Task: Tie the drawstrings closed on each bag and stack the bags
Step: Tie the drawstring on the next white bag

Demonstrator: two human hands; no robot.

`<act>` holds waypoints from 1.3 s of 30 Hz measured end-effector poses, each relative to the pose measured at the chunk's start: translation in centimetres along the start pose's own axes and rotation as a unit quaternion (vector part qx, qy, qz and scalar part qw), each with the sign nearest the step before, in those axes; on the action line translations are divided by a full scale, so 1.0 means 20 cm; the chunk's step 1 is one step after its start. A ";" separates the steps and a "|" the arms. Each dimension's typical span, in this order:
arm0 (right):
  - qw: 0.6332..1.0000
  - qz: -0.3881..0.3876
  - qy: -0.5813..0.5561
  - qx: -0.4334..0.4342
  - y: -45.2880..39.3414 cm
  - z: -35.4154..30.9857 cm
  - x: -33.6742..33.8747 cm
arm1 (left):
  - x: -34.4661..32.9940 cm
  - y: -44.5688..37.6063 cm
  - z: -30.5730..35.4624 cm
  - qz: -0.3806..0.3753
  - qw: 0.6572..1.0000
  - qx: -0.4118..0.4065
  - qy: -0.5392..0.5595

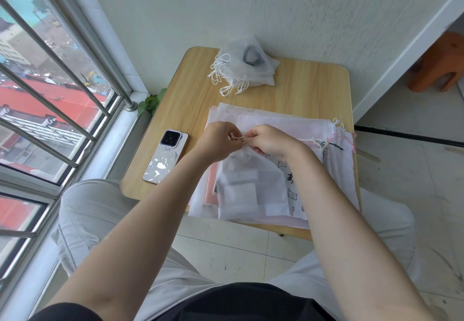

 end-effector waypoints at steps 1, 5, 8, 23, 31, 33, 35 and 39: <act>0.998 -0.015 -0.051 -0.027 -0.01 0.01 0.00 | -0.01 0.01 0.00 0.014 1.000 -0.010 0.007; 0.966 -0.054 -0.220 -0.121 -0.01 0.05 0.03 | -0.06 0.04 -0.03 0.101 0.992 0.013 0.077; 0.951 -0.069 -0.258 -0.156 -0.01 0.06 0.02 | -0.09 0.06 -0.03 0.132 0.989 -0.007 0.071; 0.930 -0.022 -0.337 -0.147 -0.01 0.07 0.02 | -0.05 0.02 -0.01 0.081 0.994 0.023 0.072; 0.970 0.118 -0.201 -0.075 -0.02 0.08 0.02 | -0.04 0.00 0.04 -0.054 0.988 0.106 0.097; 0.979 0.178 -0.085 -0.042 -0.05 0.11 0.02 | -0.02 -0.01 0.02 -0.048 0.994 0.087 0.039; 0.974 0.227 -0.016 -0.018 -0.07 0.12 0.04 | 0.00 -0.01 -0.02 -0.045 0.997 0.065 -0.006; 0.965 0.255 0.048 0.020 -0.08 0.09 0.05 | 0.02 -0.04 -0.06 -0.056 0.996 0.049 -0.052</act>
Point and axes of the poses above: each hand's wrist, its own y-axis away from the middle knuckle, its own x-axis out of the back of the hand, z = x × y, the point moved 1 cm from there along -y, towards the middle knuckle, and after that the axes turned 15 degrees about z, right-handed, at the moved point
